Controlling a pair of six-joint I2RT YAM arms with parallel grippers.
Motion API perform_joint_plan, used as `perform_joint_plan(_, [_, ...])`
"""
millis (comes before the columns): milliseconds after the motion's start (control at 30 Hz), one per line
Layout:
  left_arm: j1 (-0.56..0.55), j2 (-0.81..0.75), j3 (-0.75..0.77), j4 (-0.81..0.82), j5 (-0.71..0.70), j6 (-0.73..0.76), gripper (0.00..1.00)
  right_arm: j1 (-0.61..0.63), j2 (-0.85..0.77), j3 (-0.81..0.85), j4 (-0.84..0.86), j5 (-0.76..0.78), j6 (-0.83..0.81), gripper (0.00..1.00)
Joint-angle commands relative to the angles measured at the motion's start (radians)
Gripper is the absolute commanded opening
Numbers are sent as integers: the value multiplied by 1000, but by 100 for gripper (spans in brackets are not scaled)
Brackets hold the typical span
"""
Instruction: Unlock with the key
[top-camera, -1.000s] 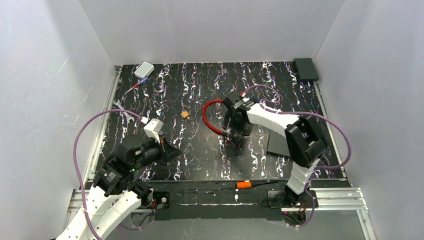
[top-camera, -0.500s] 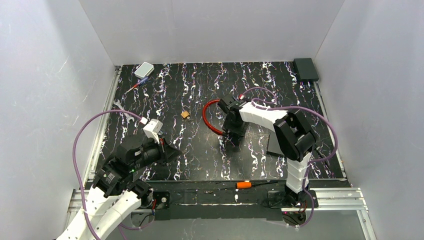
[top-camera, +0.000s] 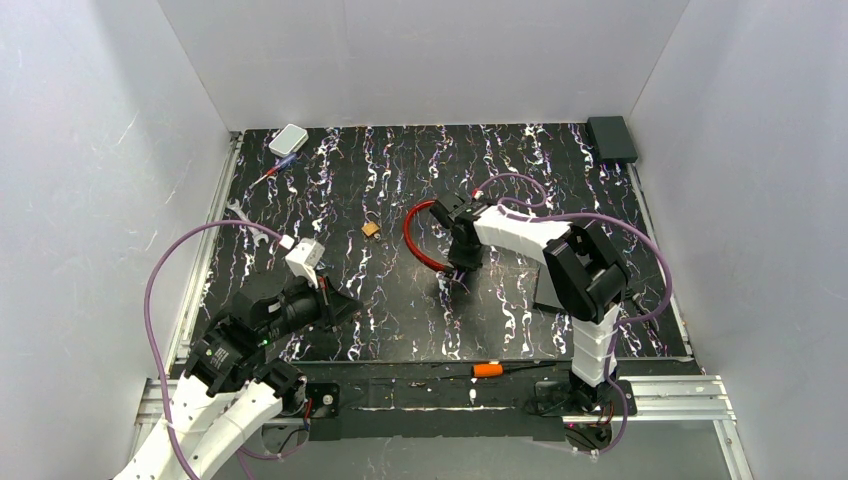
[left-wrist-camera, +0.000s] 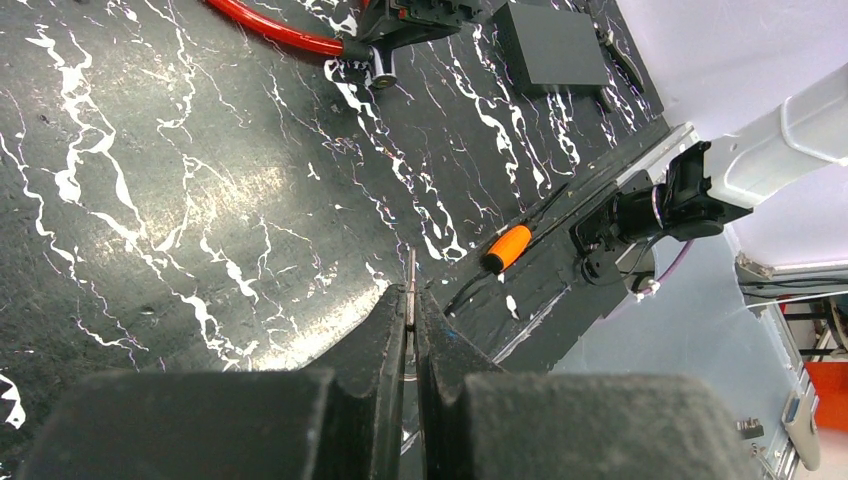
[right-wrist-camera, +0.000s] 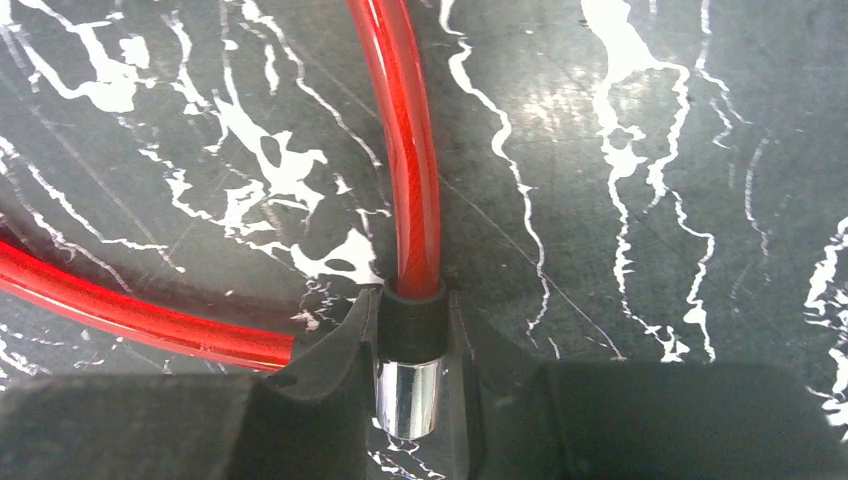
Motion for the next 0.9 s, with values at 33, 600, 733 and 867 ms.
perform_joint_plan(33, [-5,-13,3,2,-18,20,0,5,-81,-92,193,-84,-39,1])
perform_joint_plan(600, [-5,-94,-145,213,-1,-151,0,-9,-492,-505,676,-210,62,1])
perform_joint_plan(733, [-5,-95,-203,293,5,-217,0,-11,-473,-538,764,-312,67,1])
perform_joint_plan(867, [-5,-79,-237,350,21,-274,0,-11,-442,-533,755,-342,81,1])
